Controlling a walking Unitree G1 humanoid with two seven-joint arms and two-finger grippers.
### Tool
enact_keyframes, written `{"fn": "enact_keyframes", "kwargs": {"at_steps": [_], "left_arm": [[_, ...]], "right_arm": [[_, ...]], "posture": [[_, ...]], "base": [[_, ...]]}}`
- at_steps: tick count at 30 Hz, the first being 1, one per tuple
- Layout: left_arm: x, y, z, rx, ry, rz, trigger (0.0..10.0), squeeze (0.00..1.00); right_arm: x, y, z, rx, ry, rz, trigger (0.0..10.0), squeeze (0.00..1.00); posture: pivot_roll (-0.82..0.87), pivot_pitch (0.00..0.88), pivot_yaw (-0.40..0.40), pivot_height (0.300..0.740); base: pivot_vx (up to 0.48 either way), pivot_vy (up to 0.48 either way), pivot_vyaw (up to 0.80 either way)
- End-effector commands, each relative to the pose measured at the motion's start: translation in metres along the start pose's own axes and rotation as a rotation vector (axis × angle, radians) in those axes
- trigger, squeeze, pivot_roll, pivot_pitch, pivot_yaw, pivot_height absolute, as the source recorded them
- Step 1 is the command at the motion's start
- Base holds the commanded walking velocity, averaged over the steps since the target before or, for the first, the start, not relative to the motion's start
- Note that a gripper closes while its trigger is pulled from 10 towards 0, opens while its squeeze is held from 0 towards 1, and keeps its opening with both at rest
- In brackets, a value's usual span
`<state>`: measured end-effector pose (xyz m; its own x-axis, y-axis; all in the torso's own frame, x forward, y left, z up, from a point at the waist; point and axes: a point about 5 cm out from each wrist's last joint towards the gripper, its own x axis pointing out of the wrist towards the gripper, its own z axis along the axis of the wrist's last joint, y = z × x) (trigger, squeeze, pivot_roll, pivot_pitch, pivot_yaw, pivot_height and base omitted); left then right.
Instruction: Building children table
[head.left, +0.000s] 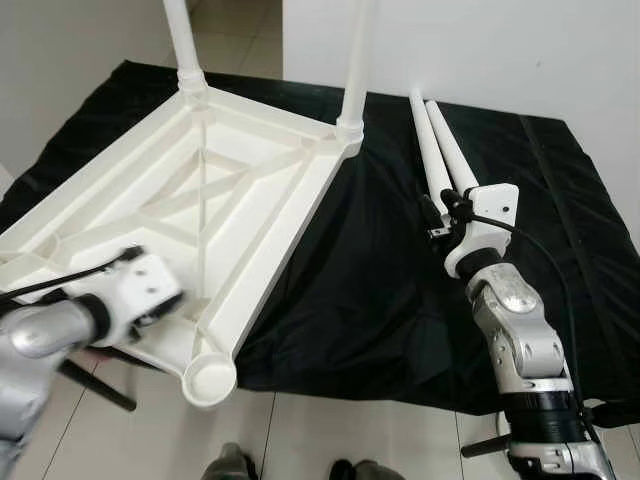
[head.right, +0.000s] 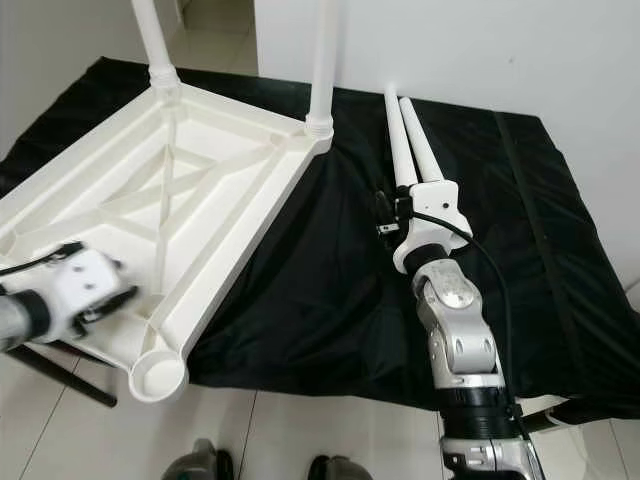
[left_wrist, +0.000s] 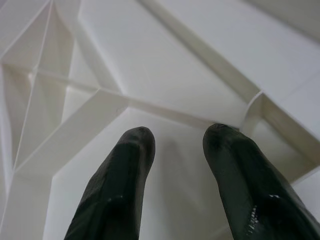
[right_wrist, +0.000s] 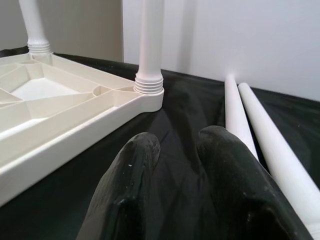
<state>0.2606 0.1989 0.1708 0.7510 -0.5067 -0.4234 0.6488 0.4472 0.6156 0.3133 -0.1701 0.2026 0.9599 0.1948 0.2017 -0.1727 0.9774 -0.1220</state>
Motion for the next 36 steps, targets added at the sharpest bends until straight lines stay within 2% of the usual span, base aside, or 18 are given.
{"fn": "enact_keyframes", "kwargs": {"at_steps": [1, 5, 6, 12, 13, 14, 16, 18, 20, 24, 25, 26, 28, 29, 32, 33, 34, 36], "left_arm": [[0.014, -0.015, 0.006, 0.015, -0.029, -0.101, 10.0, 0.00], [0.045, -0.031, 0.033, 0.004, -0.146, -0.143, 10.0, 0.00], [0.045, -0.031, 0.033, 0.004, -0.146, -0.143, 10.0, 0.00], [0.067, -0.035, 0.048, -0.006, -0.195, -0.129, 10.0, 0.00], [0.077, -0.037, 0.056, -0.016, -0.218, -0.127, 10.0, 0.00], [0.077, -0.037, 0.056, -0.016, -0.218, -0.127, 10.0, 0.00], [0.086, -0.039, 0.062, -0.016, -0.231, -0.122, 10.0, 0.00], [0.086, -0.039, 0.062, -0.016, -0.231, -0.122, 10.0, 0.00], [0.094, -0.038, 0.067, -0.003, -0.243, -0.109, 10.0, 0.00], [0.092, -0.033, 0.067, -0.005, -0.251, -0.099, 10.0, 0.00], [0.087, -0.027, 0.065, -0.006, -0.258, -0.088, 10.0, 0.00], [0.072, -0.014, 0.060, -0.031, -0.281, -0.082, 10.0, 0.00], [0.067, -0.011, 0.059, -0.048, -0.291, -0.092, 10.0, 0.00], [0.059, -0.012, 0.058, -0.074, -0.316, -0.128, 10.0, 0.00], [0.054, -0.012, 0.057, -0.088, -0.333, -0.154, 10.0, 0.00], [0.043, -0.021, 0.059, -0.102, -0.375, -0.242, 10.0, 0.00], [0.043, -0.021, 0.059, -0.102, -0.375, -0.242, 10.0, 0.00], [0.036, -0.030, 0.059, -0.107, -0.383, -0.313, 10.0, 0.00]], "right_arm": [[-0.001, -0.004, 0.000, -0.015, 0.000, -0.012, 10.0, 0.00], [-0.003, -0.007, 0.001, -0.019, -0.002, -0.025, 10.0, 0.00], [-0.003, -0.007, 0.001, -0.019, -0.002, -0.025, 10.0, 0.00], [-0.004, -0.008, 0.001, -0.017, -0.001, -0.039, 10.0, 0.00], [-0.005, -0.007, 0.001, -0.013, 0.000, -0.044, 10.0, 0.00], [-0.005, -0.007, 0.001, -0.013, 0.000, -0.044, 10.0, 0.00], [-0.006, -0.006, 0.000, -0.012, 0.003, -0.046, 10.0, 0.00], [-0.006, -0.006, 0.000, -0.012, 0.003, -0.046, 10.0, 0.00], [-0.007, -0.006, 0.000, -0.010, 0.006, -0.052, 10.0, 0.00], [-0.008, -0.008, 0.000, -0.013, 0.007, -0.058, 10.0, 0.00], [-0.010, -0.010, 0.000, -0.017, 0.009, -0.066, 10.0, 0.00], [-0.011, -0.012, -0.001, -0.019, 0.011, -0.077, 10.0, 0.00], [-0.011, -0.013, -0.001, -0.018, 0.011, -0.079, 10.0, 0.00], [-0.011, -0.013, -0.002, -0.017, 0.013, -0.079, 10.0, 0.00], [-0.011, -0.013, -0.003, -0.016, 0.014, -0.079, 10.0, 0.00], [-0.011, -0.012, -0.004, -0.015, 0.018, -0.070, 10.0, 0.00], [-0.011, -0.012, -0.004, -0.015, 0.018, -0.070, 10.0, 0.00], [-0.012, -0.012, -0.005, -0.011, 0.017, -0.055, 10.0, 0.00]], "posture": [[0.10, 0.072, -0.050, 0.740], [0.08, 0.074, -0.042, 0.740], [0.08, 0.074, -0.042, 0.740], [0.06, 0.087, -0.034, 0.740], [0.05, 0.094, -0.031, 0.740], [0.05, 0.094, -0.031, 0.740], [0.04, 0.101, -0.030, 0.740], [0.04, 0.101, -0.030, 0.740], [0.04, 0.109, -0.023, 0.740], [0.04, 0.113, -0.019, 0.740], [0.04, 0.113, -0.019, 0.740], [0.05, 0.115, -0.016, 0.740], [0.06, 0.114, -0.017, 0.740], [0.07, 0.113, -0.017, 0.740], [0.07, 0.112, -0.019, 0.740], [0.08, 0.112, -0.020, 0.740], [0.08, 0.112, -0.020, 0.740], [0.09, 0.109, -0.025, 0.740]], "base": [[0.000, 0.000, 0.00], [0.000, 0.000, 0.00], [0.000, 0.000, 0.00], [0.000, 0.000, 0.00], [0.000, 0.000, 0.00], [0.000, 0.000, 0.00], [0.000, 0.000, 0.00], [0.000, 0.000, 0.00], [0.000, 0.000, 0.00], [0.000, 0.000, 0.00], [0.000, 0.000, 0.00], [0.000, 0.000, 0.00], [0.000, 0.000, 0.00], [0.000, 0.000, 0.00], [0.000, 0.000, 0.00], [0.000, 0.000, 0.00], [0.000, 0.000, 0.00], [0.000, 0.000, 0.00]]}}
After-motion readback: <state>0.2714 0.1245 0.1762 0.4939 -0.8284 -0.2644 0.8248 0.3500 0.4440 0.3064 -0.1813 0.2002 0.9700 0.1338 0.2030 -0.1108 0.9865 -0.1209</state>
